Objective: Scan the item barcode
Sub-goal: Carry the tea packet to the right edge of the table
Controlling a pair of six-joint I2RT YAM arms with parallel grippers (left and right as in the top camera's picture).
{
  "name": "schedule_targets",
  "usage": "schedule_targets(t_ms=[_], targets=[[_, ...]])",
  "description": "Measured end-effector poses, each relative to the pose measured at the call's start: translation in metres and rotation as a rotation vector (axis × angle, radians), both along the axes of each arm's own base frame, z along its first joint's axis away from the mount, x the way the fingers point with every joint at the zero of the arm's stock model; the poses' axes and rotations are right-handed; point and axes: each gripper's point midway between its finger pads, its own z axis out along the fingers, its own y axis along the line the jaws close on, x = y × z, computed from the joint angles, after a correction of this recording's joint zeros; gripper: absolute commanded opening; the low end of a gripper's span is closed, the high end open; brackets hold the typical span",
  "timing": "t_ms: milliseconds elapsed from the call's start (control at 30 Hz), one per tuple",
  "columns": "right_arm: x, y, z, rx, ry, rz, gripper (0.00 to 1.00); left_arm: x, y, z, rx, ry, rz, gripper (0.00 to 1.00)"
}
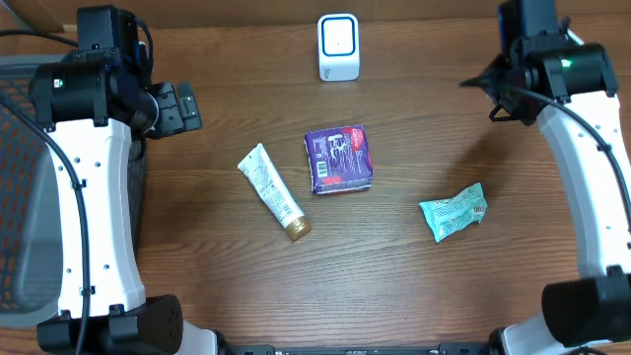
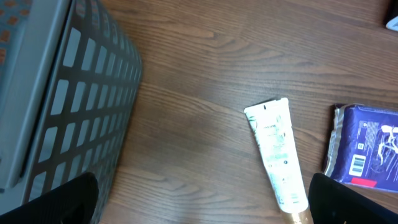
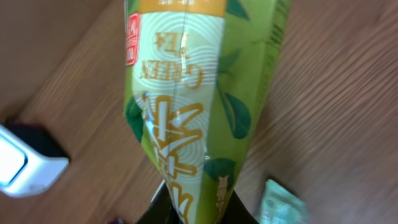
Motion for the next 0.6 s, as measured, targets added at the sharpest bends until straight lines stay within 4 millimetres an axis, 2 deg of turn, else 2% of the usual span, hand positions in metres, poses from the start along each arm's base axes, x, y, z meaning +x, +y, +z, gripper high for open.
schedule_targets(t_ms=[100,267,433,500,533,600], targets=[[-0.002,-0.024,-0.038,0.078,0.036,-0.086,0.04,0.0,0.0,0.0,0.0,0.0,0.0,0.99],[-0.019,-0.062,-0.101,0.171,0.094,-0.207,0.04,0.0,0.0,0.0,0.0,0.0,0.0,1.0],[-0.038,-0.071,-0.153,0.229,0.13,-0.25,0.06,0.0,0.0,0.0,0.0,0.0,0.0,1.0],[-0.046,-0.07,-0.166,0.245,0.151,-0.259,0.15,0.0,0.0,0.0,0.0,0.0,0.0,0.99],[-0.05,-0.07,-0.172,0.251,0.159,-0.263,0.31,0.0,0.0,0.0,0.0,0.0,0.0,1.0],[-0.055,-0.071,-0.177,0.256,0.175,-0.271,0.39,0.0,0.0,0.0,0.0,0.0,0.0,1.0]])
